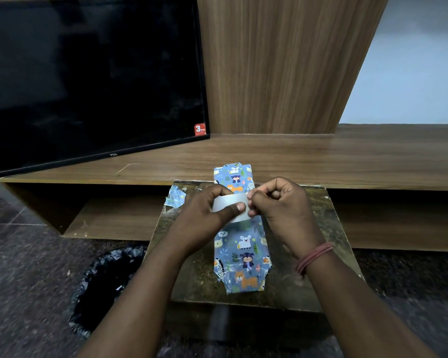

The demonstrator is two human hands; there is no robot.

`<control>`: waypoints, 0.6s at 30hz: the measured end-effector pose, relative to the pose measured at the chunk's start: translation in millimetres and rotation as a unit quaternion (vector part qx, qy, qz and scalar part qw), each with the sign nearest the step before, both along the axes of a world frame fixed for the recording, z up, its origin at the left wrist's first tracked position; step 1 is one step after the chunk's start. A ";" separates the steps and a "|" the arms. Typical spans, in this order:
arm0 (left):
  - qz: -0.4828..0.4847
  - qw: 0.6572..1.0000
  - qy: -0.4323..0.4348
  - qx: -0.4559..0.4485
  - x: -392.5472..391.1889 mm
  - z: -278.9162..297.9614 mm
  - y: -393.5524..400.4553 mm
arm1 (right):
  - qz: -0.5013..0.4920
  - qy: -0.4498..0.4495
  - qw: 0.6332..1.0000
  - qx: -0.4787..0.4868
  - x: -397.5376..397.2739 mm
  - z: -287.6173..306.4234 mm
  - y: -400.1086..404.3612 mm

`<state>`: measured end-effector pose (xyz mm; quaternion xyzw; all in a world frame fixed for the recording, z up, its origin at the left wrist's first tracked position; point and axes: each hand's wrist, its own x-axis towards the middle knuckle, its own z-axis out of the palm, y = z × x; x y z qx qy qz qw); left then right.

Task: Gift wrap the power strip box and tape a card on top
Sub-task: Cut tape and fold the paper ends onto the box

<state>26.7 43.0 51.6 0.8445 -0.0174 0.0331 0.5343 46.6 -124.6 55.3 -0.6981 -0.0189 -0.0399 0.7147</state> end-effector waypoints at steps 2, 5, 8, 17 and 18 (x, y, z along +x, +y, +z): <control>0.004 0.999 0.021 -0.044 0.6 -1.6 0.7 | 0.005 0.020 0.999 0.034 1.9 1.8 -1.1; 0.013 0.990 0.046 -0.135 3.2 -4.7 2.0 | 0.007 0.051 0.994 0.096 4.3 3.9 -2.3; 0.026 0.977 0.045 -0.205 3.0 -5.3 -0.7 | 0.011 0.053 0.992 0.116 5.2 4.7 -2.8; 0.069 0.959 0.035 -0.274 5.9 -7.6 -8.6 | 0.036 -0.040 0.998 0.043 2.7 2.0 -4.6; 0.071 0.957 0.036 -0.279 5.5 -7.7 -9.6 | 0.042 -0.043 0.997 0.044 3.0 1.6 -5.2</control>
